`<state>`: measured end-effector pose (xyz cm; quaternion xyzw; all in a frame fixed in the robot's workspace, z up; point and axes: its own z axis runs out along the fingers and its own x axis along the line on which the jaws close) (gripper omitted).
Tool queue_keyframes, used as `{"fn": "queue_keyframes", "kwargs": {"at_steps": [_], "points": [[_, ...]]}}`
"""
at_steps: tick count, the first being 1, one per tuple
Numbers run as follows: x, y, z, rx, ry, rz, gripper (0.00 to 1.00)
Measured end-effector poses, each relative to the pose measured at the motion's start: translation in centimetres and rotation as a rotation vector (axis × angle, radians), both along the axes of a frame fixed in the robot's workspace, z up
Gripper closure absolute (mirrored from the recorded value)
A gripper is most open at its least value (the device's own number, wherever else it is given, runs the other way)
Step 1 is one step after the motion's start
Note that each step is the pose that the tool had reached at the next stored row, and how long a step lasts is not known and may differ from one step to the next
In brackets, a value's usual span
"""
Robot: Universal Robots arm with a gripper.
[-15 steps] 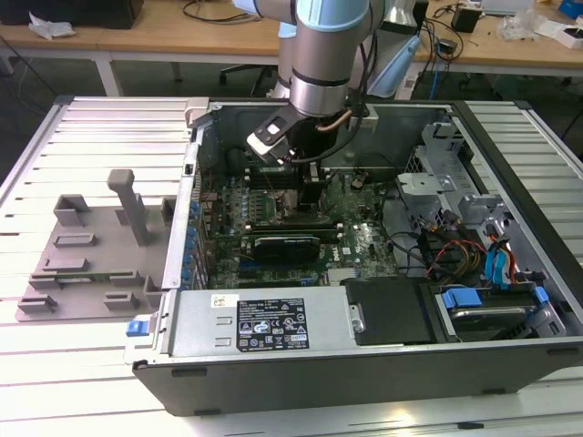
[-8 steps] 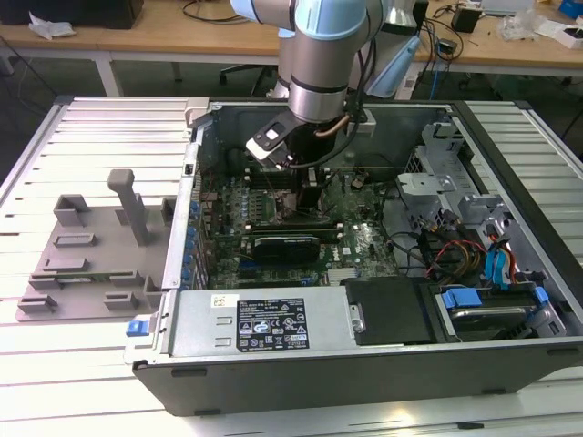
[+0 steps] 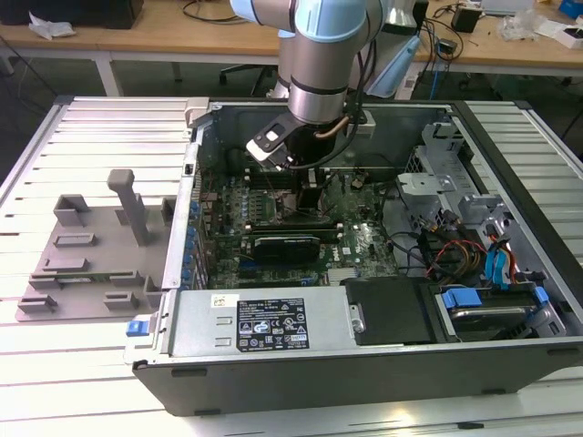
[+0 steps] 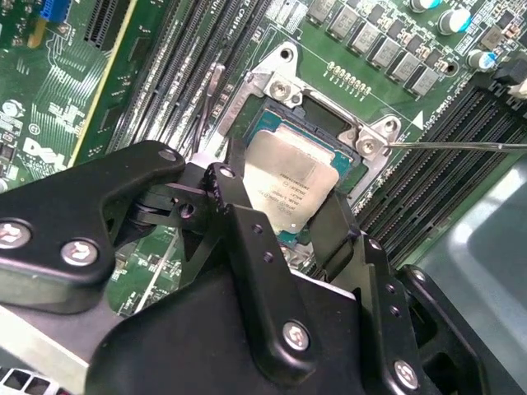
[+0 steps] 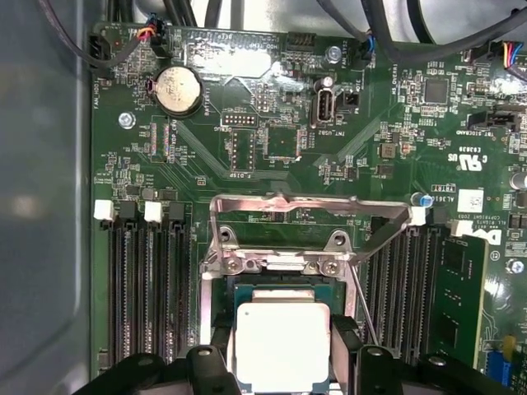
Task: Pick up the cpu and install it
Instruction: 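Place the cpu into insertion slot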
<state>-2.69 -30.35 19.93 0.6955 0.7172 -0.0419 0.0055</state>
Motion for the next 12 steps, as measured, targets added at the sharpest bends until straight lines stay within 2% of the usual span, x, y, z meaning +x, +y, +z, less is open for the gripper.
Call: {"fn": "queue_keyframes", "kwargs": {"at_steps": [4, 5, 12], "points": [[0.01, 0.01, 0.0, 0.0, 0.0, 0.0, 0.45], [0.0, 0.01, 0.0, 0.0001, 0.0, 0.0, 0.38], [-0.01, 0.02, 0.09, 0.0003, -0.0001, 0.002, 0.38]]}}
